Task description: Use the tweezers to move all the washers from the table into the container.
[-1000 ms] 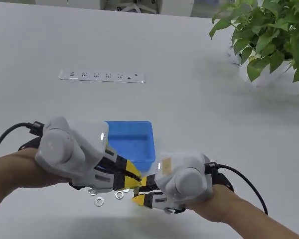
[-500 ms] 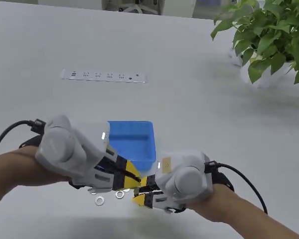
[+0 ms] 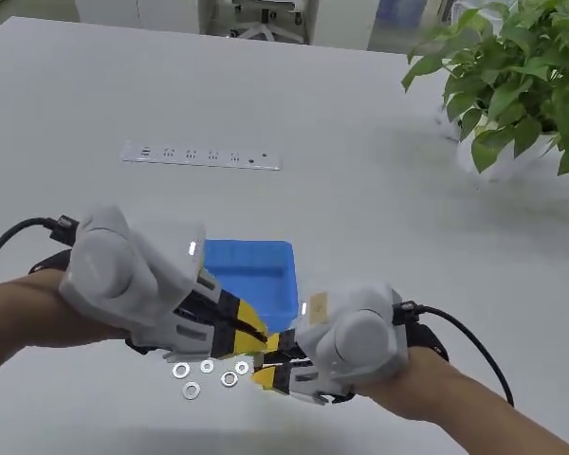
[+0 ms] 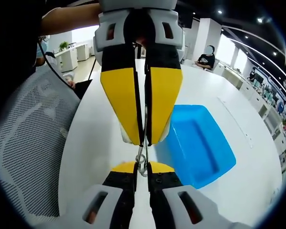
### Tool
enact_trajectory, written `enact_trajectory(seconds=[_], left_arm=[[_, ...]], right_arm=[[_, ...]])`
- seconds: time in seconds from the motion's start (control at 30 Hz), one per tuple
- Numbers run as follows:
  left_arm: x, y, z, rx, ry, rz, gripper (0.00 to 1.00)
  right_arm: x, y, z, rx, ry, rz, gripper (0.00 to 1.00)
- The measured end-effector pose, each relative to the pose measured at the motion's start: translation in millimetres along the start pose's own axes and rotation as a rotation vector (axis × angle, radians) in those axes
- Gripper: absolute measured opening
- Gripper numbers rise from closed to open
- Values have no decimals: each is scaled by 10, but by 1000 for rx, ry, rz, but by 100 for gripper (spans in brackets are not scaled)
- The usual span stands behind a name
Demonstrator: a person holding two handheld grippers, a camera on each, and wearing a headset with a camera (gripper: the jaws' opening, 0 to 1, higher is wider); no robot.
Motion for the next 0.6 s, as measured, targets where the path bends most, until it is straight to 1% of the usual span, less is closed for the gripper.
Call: enact_trajectory(seconds=[0.2,0.4,0.6], left_arm=[[-97,-27,-115,14,7,-16,6],[-158,-99,-208,34,-3,-31,6],[-202,-179,-285,46,4,-45,6]], right_arm=[[-76,95,-103,-32,2,13,10],[-124,202,-165,-51,1,30,10],[-179,336,-203,-67,5,45,10]])
Point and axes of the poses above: the centre of the closed fingertips' face, and the gripper's own axes: x roughly forward along the fingers, y roughly to its right, z roughly out of its underside, the point moved 2 cm from there along -x, roughly backward along the fingers, and after that the axes turned 10 degrees about -x, right-handed, at the moved point
